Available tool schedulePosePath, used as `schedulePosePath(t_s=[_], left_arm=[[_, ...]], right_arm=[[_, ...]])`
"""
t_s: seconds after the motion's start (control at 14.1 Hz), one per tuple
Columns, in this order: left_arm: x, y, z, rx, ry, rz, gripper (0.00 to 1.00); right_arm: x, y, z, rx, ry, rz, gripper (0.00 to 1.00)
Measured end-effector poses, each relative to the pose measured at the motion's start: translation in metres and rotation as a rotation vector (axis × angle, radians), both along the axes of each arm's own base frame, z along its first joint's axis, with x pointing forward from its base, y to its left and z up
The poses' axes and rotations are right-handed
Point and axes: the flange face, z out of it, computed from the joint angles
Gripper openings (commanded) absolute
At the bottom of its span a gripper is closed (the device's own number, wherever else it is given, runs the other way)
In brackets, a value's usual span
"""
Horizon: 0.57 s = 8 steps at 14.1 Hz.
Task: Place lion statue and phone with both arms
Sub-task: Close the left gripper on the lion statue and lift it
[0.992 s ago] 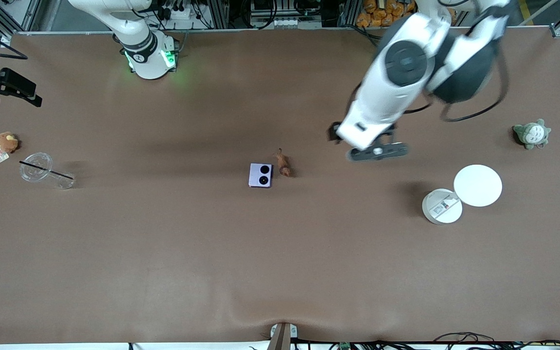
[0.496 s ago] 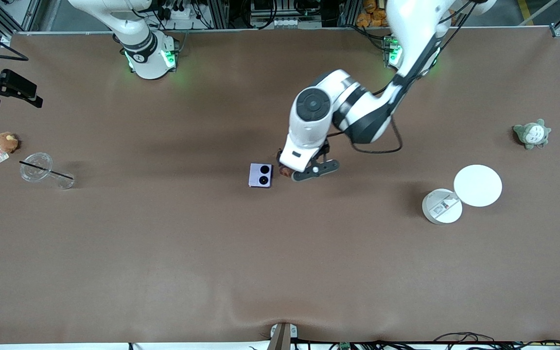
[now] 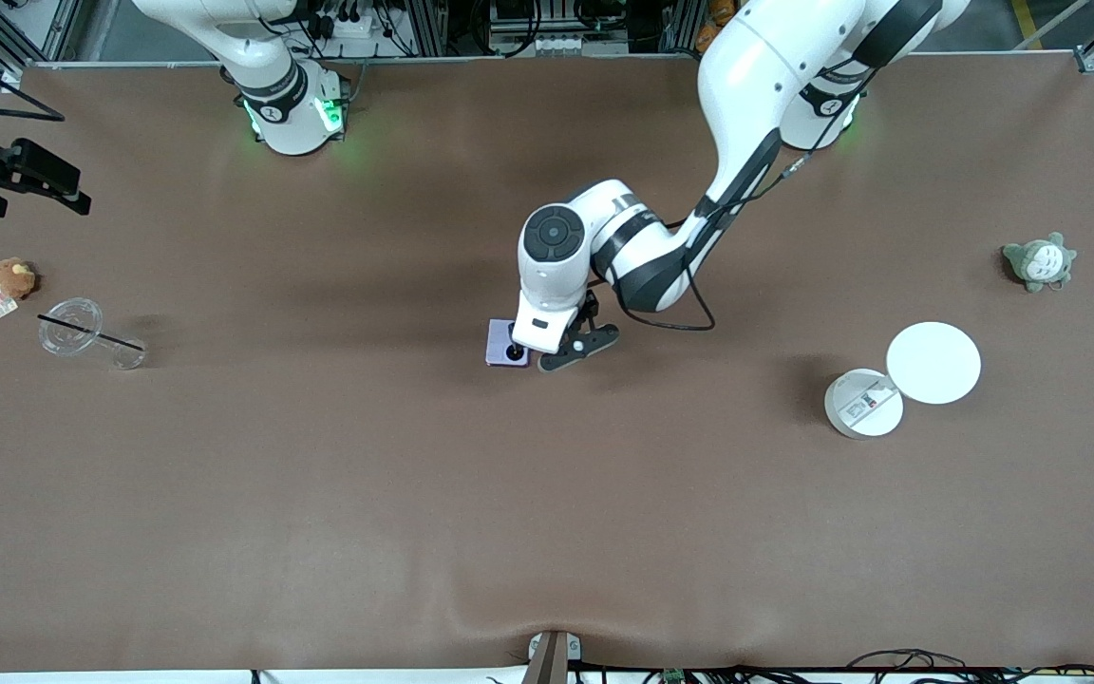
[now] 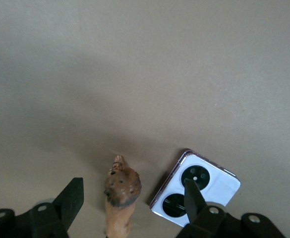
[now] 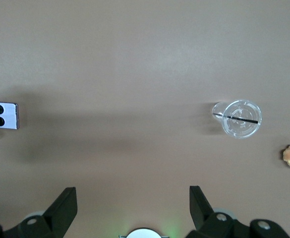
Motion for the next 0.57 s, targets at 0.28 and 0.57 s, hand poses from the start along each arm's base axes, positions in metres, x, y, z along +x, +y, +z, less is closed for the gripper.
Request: schedulePosePath(t_s=[0.28, 0.57], left_arm=[[-0.003, 0.000, -0.026, 0.025, 0.011, -0.016, 0.65], [-0.004, 0.000, -0.029, 0.027, 0.015, -0.016, 0.49]], right_arm=[[0.013, 0.021, -0.017, -0.001, 0.013, 0.039, 1.00], [0.026, 0.020, -0.039, -0.002, 0.051, 0.040, 1.00]])
